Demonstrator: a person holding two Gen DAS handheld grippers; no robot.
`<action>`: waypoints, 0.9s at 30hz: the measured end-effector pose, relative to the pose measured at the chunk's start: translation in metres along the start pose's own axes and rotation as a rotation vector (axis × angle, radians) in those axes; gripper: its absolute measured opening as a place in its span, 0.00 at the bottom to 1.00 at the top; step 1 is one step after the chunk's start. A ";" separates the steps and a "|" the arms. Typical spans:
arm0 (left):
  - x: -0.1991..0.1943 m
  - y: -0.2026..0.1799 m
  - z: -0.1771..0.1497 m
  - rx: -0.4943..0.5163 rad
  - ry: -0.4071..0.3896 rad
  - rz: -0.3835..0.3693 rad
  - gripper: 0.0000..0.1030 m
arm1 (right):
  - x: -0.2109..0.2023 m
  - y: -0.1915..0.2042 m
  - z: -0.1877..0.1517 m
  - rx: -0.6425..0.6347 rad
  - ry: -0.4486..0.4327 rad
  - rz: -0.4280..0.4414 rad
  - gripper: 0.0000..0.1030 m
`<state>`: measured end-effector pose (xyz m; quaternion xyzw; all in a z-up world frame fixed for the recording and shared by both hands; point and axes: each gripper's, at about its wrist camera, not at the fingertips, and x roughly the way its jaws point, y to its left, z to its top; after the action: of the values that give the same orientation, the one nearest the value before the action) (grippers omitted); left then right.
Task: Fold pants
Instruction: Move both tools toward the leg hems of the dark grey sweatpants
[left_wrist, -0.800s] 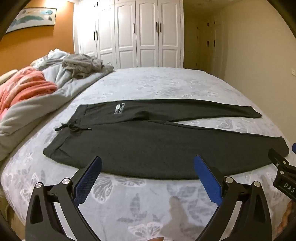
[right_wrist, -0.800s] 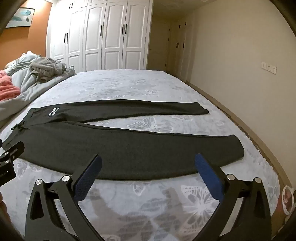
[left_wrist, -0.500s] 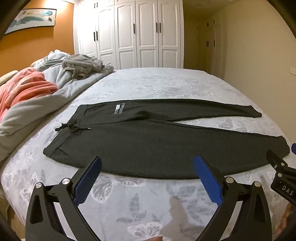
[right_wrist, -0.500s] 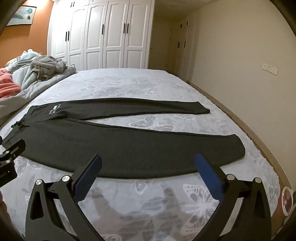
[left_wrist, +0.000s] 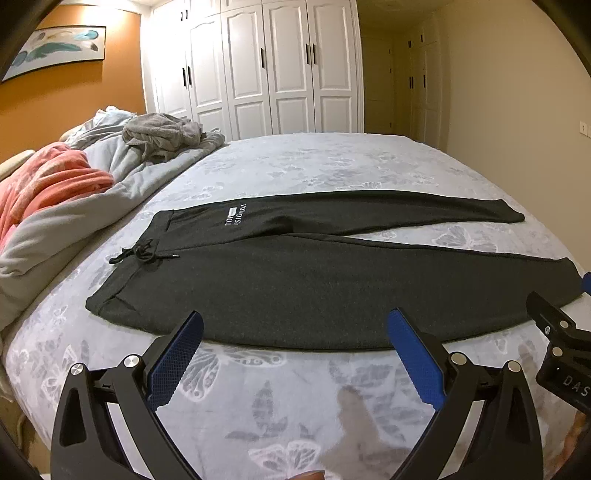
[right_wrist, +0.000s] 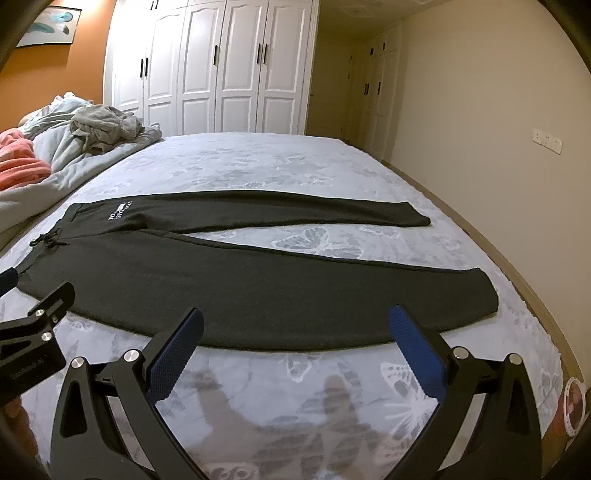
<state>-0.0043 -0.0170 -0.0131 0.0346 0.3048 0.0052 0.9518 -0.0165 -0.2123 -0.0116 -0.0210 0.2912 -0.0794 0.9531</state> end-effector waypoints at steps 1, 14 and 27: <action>0.000 -0.001 0.000 0.001 0.002 -0.004 0.95 | 0.000 0.000 0.000 0.001 0.001 0.002 0.96; 0.000 0.000 -0.001 -0.004 0.007 -0.008 0.95 | 0.000 0.001 0.000 0.017 0.005 0.002 0.96; 0.003 0.000 -0.003 0.000 0.013 -0.012 0.95 | 0.001 0.002 -0.003 0.012 0.011 0.006 0.96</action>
<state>-0.0034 -0.0167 -0.0174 0.0327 0.3110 -0.0006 0.9498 -0.0171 -0.2108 -0.0151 -0.0141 0.2961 -0.0783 0.9518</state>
